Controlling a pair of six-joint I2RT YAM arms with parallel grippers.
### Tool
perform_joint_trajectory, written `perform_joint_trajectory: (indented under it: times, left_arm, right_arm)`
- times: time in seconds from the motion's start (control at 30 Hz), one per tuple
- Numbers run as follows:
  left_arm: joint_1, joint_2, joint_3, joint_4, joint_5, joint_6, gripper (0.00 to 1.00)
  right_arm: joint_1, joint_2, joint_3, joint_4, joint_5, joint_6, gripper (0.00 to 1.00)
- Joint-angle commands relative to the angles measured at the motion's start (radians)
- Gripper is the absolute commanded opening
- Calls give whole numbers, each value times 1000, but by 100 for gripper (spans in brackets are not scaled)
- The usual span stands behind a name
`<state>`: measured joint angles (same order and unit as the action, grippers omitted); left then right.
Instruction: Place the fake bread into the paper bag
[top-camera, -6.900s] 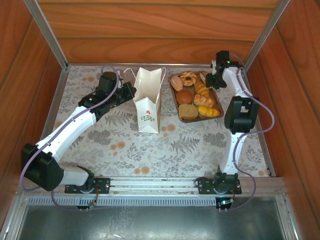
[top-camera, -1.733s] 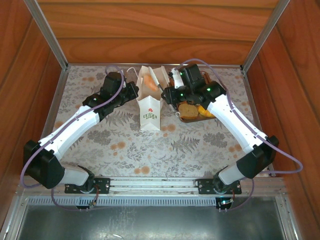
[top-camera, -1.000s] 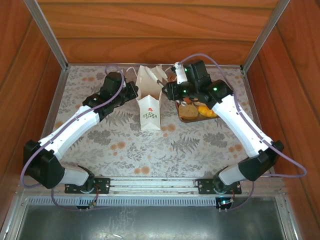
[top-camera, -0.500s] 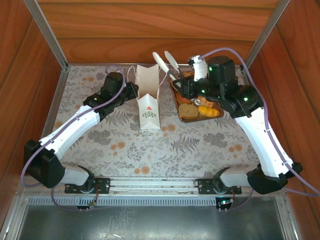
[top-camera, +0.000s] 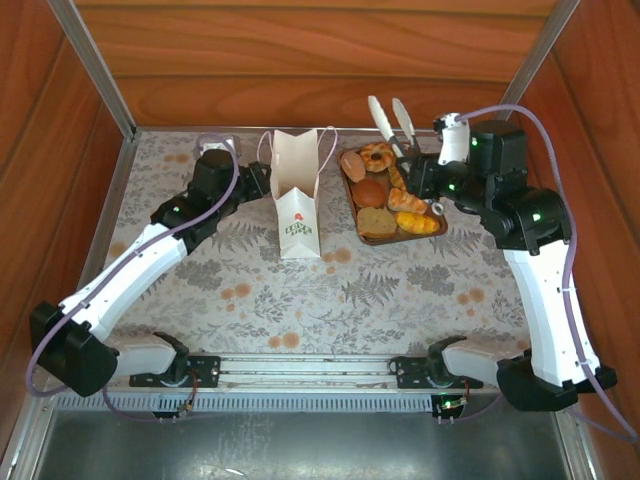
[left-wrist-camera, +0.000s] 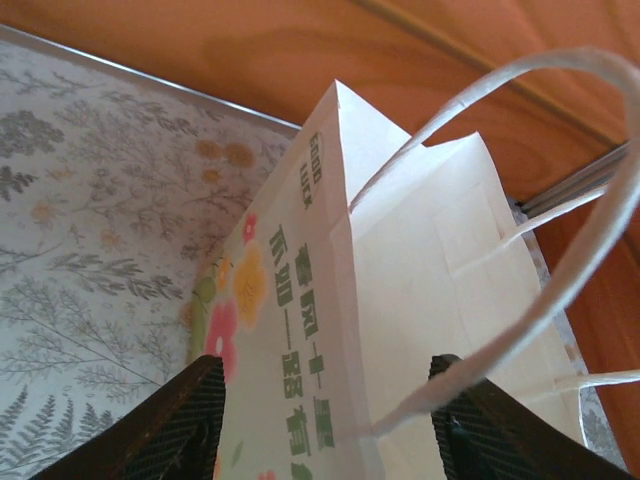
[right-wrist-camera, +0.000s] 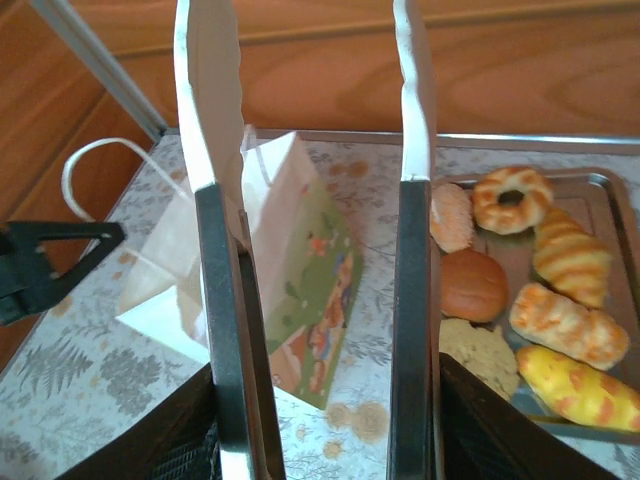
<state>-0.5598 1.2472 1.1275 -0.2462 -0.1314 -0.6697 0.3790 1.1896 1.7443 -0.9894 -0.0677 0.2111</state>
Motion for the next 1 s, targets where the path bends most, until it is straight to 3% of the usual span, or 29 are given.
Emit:
perform_joint_trajectory:
  times: [0.0, 0.23, 0.53, 0.97]
  left_arm:
    - [-6, -52, -35, 6, -60, 47, 63]
    - [-6, -174, -113, 10, -119, 104, 69]
    - [-4, -341, -286, 84, -177, 137, 80]
    - [3, -491, -424, 38, -262, 147, 87]
  right_arm:
    - [-68, 6, -30, 3, -49, -8, 52]
    - [-196, 104, -66, -11, -102, -29, 52]
    - [-279, 336, -40, 28, -103, -41, 51]
    - [-291, 755, 247, -34, 37, -129, 50]
